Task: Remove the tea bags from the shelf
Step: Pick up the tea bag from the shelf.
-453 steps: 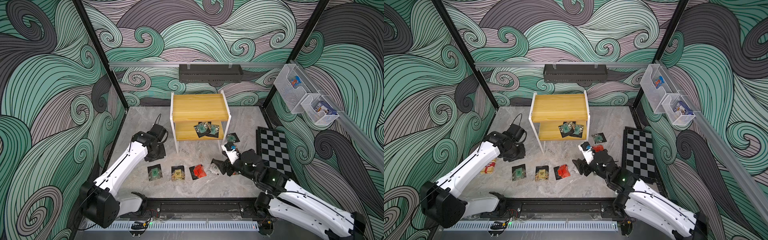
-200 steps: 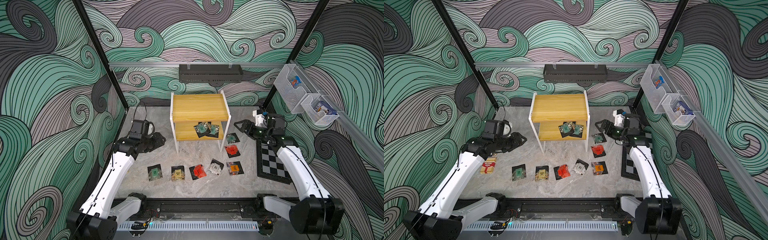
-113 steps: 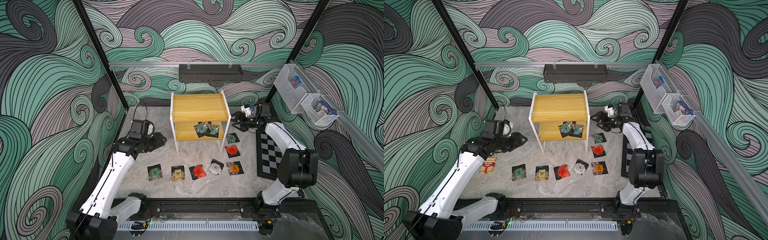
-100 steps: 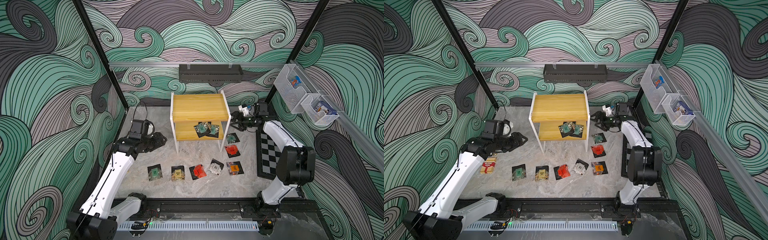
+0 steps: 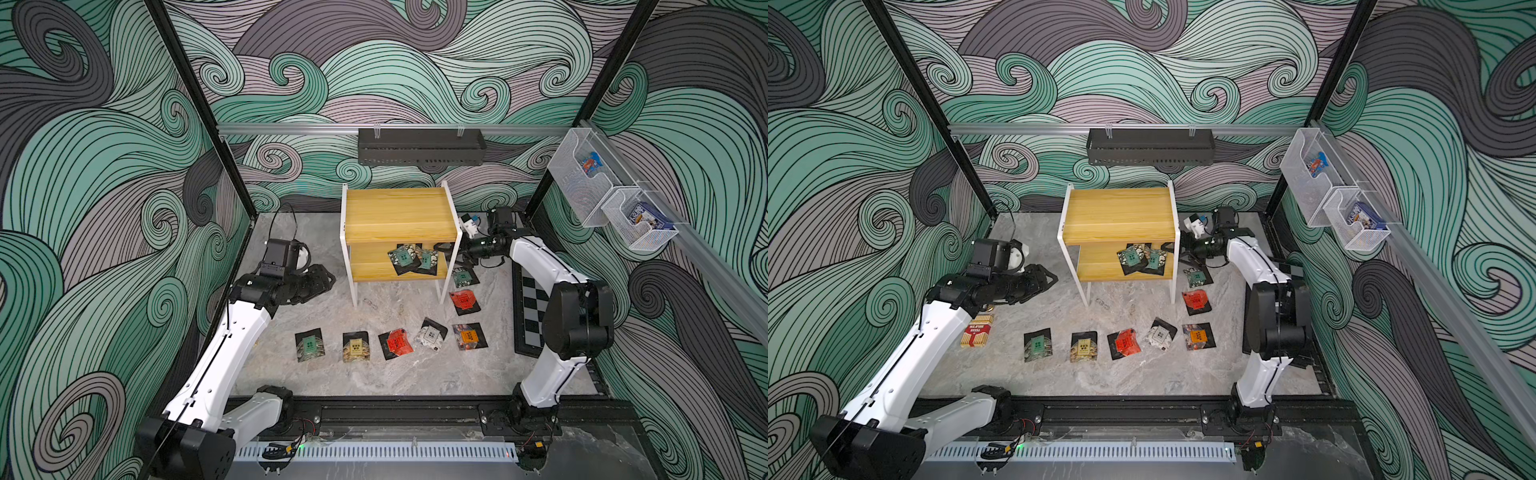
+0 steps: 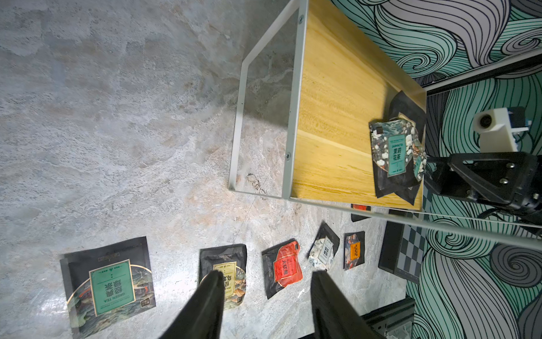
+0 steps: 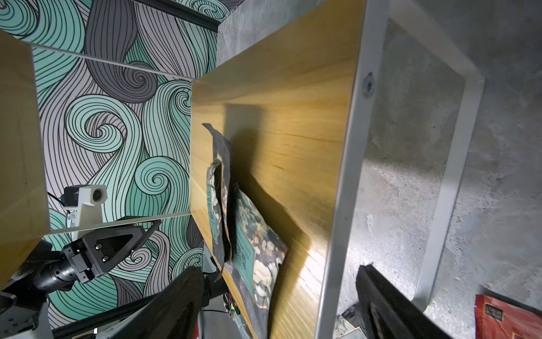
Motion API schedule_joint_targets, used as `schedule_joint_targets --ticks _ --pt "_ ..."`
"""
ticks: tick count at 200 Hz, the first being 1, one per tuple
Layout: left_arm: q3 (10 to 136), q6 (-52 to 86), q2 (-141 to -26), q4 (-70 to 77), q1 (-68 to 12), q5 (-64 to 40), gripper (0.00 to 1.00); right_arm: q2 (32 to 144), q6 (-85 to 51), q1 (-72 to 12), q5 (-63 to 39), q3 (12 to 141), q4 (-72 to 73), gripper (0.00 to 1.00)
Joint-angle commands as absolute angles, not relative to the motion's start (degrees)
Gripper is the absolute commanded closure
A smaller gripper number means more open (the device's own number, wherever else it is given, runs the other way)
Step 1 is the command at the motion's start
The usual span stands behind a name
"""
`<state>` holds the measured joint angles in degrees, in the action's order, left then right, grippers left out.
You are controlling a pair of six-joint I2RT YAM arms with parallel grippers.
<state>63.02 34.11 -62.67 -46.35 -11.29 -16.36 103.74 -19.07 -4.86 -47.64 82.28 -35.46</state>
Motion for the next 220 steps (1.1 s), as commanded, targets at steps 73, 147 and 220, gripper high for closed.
schedule_joint_targets --ticks 73,147,220 --pt "62.1 34.5 -62.8 -45.4 -10.5 -17.4 0.49 107.8 -16.0 -7.3 -45.1 85.1 -39.3 0.25" --pt "62.0 34.5 -62.8 -45.4 -10.4 -17.2 0.49 107.5 -16.3 -6.0 -42.7 85.6 -39.2 0.40" --pt "61.3 34.5 -62.6 -45.3 -10.4 -17.3 0.49 105.5 -16.2 -3.3 -42.3 85.3 -39.1 0.57"
